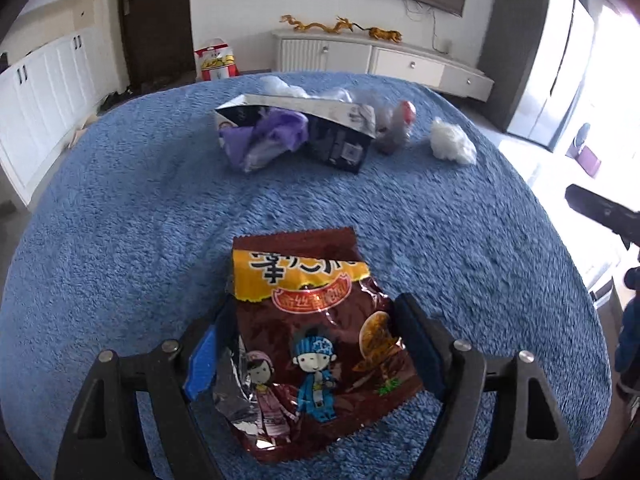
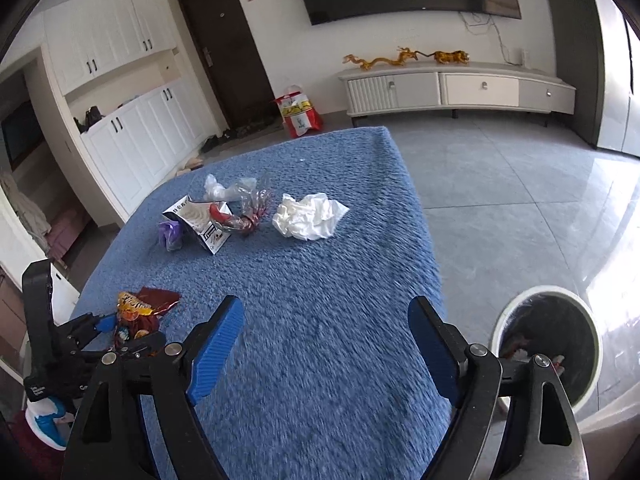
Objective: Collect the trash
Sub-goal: 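Grasp the brown snack bag with the left tool while the right tool grasps the white tissue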
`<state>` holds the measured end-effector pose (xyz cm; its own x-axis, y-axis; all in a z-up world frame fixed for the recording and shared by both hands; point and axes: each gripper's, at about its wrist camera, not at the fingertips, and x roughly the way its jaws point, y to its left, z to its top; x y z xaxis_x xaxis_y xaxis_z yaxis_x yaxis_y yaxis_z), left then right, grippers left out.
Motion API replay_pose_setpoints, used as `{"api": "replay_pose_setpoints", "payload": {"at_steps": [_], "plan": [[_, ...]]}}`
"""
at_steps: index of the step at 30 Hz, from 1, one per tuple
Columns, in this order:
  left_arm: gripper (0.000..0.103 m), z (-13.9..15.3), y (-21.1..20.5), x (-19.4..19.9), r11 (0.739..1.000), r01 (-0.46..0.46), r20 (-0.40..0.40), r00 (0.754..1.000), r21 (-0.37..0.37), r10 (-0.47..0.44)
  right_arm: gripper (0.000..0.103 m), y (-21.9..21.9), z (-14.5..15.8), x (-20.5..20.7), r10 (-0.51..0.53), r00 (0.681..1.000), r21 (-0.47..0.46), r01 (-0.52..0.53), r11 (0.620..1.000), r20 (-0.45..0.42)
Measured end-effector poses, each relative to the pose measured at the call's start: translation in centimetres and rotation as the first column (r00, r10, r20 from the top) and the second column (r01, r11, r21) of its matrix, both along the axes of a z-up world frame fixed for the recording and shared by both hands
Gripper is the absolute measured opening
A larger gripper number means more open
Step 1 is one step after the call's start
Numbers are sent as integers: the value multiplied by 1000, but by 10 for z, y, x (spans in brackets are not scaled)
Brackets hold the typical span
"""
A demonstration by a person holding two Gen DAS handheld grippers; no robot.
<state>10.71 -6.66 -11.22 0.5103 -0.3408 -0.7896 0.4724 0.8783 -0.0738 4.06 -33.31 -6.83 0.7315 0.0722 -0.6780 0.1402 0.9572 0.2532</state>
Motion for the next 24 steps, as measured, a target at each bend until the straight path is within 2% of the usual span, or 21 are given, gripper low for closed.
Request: {"api": "replay_pose_setpoints", "payload": {"at_steps": [5,7,11,13,18,19,21,24], "plan": [[66,0,6,9,1000,-16,9,1000,-10,16,84,9,-2,42,40,999,-21,-40,999,0],[58,0,10,15,999,-35,8,999,-25,35,84,12,-4,59,51,999,-32,-51,998,-2],[53,1,19,19,997,-54,4,998,-62,55,83,19,-9,91,69,998,-49,-69,996,-12],[52,2,22,18,996,-56,8,998,-65,56,79,22,-13,105,75,997,-56,-76,996,-22],[52,3,24,14,996,-53,8,999,-72,54,56,26,-33,128,43,994,-80,-51,996,-101],[52,3,24,14,996,-53,7,999,-76,54,53,27,-33,129,33,994,-88,-42,995,-105],[52,3,25,13,995,-54,5,999,-84,54,37,24,-31,127,25,995,-83,-33,996,-97],[50,3,28,12,994,-59,6,998,-89,60,25,20,-27,120,24,996,-67,-30,997,-87]]}}
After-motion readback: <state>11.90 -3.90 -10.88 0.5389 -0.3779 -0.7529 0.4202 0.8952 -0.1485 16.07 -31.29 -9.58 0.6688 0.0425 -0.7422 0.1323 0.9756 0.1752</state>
